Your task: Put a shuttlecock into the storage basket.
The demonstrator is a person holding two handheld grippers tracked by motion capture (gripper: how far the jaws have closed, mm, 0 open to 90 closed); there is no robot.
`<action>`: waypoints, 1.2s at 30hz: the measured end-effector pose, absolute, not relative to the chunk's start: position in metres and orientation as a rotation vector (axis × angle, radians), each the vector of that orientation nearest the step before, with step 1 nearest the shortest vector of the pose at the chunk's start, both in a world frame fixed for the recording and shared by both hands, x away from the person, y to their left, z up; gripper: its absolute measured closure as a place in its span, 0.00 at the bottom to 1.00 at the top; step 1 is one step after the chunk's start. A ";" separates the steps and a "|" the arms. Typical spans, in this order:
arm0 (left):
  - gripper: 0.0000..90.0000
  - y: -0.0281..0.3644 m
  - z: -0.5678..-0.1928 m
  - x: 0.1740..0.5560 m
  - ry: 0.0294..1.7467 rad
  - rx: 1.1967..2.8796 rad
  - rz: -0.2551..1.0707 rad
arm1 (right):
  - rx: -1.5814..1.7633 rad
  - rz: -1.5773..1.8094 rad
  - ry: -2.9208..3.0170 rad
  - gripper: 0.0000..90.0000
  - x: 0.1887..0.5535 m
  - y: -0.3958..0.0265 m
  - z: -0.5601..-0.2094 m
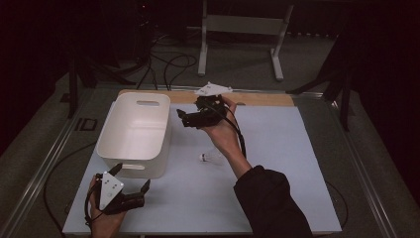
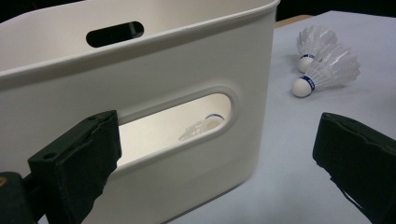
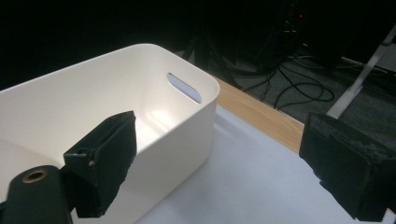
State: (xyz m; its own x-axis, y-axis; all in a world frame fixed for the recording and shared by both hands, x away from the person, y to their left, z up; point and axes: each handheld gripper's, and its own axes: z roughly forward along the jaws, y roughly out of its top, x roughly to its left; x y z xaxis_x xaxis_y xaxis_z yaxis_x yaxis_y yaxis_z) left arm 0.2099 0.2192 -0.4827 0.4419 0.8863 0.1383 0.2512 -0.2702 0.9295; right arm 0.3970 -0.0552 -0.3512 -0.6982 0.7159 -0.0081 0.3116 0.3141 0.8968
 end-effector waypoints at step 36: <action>0.02 0.218 -0.483 0.210 0.978 1.773 0.856 | 0.912 1.245 2.149 0.12 0.397 -0.094 -0.356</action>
State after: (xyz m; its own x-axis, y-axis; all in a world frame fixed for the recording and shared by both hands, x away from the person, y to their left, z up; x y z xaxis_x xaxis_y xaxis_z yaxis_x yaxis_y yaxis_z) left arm 0.2105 0.2179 -0.4833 0.4451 0.8847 0.1382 0.2546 -0.2730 0.9277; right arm 0.3970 -0.0943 -0.3559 -0.6562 0.7501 -0.0815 0.3024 0.3604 0.8824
